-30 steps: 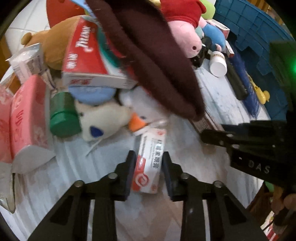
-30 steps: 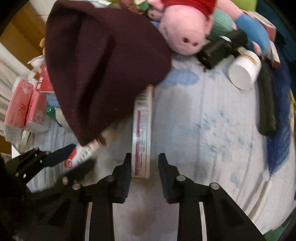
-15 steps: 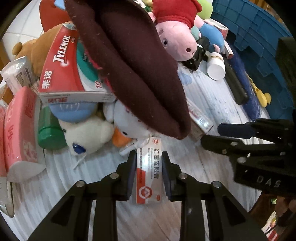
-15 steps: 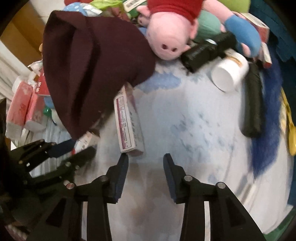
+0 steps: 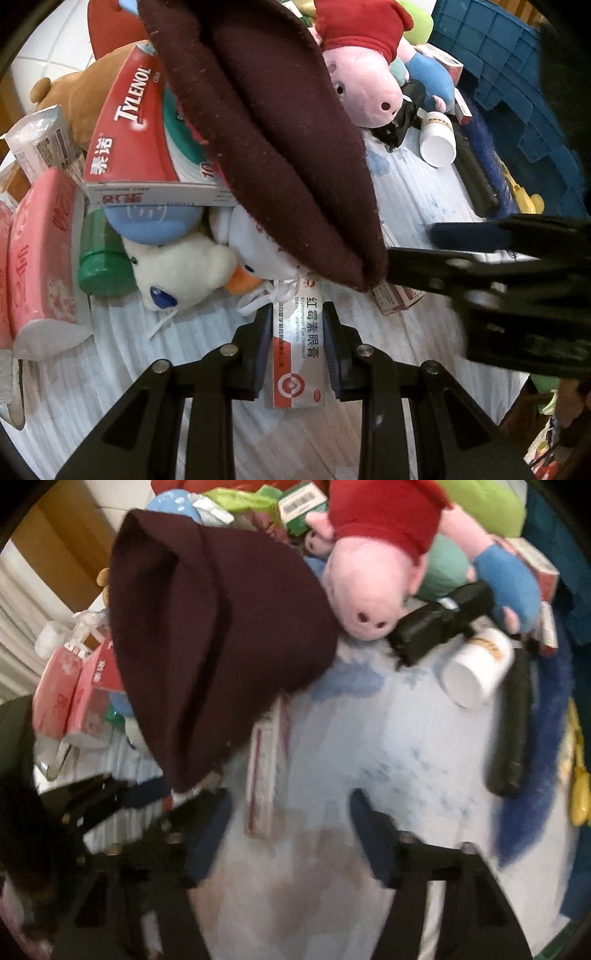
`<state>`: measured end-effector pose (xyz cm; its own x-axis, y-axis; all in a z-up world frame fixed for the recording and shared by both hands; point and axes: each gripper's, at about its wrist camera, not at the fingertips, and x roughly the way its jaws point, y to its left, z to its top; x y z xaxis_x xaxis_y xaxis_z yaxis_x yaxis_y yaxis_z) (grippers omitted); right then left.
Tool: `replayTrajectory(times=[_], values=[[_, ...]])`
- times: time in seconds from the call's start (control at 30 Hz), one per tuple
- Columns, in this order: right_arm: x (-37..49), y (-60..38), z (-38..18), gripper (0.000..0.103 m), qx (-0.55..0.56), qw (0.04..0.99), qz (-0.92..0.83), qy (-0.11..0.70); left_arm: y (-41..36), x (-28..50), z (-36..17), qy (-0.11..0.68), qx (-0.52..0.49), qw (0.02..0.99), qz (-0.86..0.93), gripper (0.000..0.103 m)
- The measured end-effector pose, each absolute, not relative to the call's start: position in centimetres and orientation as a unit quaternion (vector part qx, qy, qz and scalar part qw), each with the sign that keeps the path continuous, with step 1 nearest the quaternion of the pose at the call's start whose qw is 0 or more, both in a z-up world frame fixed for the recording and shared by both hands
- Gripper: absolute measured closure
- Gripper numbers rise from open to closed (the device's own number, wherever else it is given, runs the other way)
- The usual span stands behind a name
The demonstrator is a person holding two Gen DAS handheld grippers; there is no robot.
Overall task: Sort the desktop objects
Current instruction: 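Grasp the red-white ointment box with left gripper while right grasps a long white box, then carry both boxes over the blue crate and release them inside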
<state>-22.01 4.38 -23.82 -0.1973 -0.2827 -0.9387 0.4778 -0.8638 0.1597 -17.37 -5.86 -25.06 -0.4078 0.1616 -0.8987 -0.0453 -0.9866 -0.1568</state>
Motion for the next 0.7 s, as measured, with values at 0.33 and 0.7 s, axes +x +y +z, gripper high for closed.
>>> replayTrajectory(times=[0.33, 0.7], values=[[-20.8, 4.1, -26.0, 0.085, 0.595, 0.248, -0.756, 0.114, -4.1, -16.2, -24.8, 0.000, -0.556, 0.061, 0.829, 0.078], [-16.5, 9.8, -19.6, 0.085, 0.554, 0.224, -0.799, 0.069, -0.7, -14.4, -16.8, 0.045, -0.484, 0.083, 0.870, 0.077]])
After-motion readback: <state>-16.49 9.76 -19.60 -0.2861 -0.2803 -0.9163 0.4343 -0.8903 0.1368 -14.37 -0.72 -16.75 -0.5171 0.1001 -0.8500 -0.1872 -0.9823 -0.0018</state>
